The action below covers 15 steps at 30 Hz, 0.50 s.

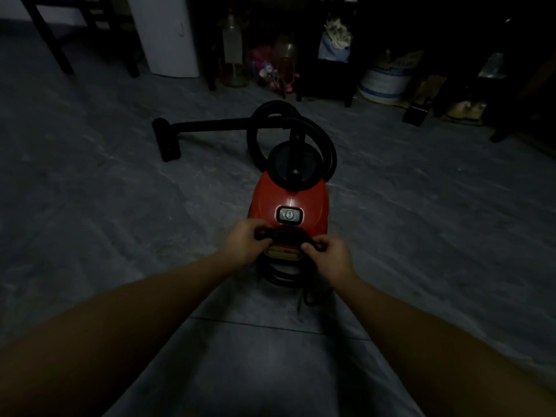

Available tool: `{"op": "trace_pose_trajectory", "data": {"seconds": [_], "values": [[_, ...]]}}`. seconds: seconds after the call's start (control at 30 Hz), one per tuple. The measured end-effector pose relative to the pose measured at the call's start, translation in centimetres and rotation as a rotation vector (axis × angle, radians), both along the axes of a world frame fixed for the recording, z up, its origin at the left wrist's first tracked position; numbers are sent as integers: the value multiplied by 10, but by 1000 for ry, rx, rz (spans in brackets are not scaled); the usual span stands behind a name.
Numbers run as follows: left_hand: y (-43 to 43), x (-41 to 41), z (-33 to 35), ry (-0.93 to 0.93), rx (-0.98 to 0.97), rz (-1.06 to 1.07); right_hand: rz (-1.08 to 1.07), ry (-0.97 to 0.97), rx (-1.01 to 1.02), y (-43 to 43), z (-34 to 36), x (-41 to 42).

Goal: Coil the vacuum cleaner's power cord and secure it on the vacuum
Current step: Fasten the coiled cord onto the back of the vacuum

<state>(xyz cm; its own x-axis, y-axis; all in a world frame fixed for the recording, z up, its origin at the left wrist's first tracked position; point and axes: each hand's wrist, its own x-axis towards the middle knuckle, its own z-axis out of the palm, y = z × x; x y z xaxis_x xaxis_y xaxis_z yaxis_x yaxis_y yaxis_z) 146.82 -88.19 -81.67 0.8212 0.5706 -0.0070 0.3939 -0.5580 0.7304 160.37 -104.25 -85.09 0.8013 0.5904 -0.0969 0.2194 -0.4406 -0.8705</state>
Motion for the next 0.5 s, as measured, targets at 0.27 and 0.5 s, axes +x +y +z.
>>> {"op": "trace_pose_trajectory", "data": {"seconds": [0.27, 0.5], "values": [[-3, -5, -14, 24, 117, -6, -5, 45, -42, 2, -17, 3], [1, -6, -19, -27, 236, -10, 39, -96, -75, 6, -17, 2]]}}
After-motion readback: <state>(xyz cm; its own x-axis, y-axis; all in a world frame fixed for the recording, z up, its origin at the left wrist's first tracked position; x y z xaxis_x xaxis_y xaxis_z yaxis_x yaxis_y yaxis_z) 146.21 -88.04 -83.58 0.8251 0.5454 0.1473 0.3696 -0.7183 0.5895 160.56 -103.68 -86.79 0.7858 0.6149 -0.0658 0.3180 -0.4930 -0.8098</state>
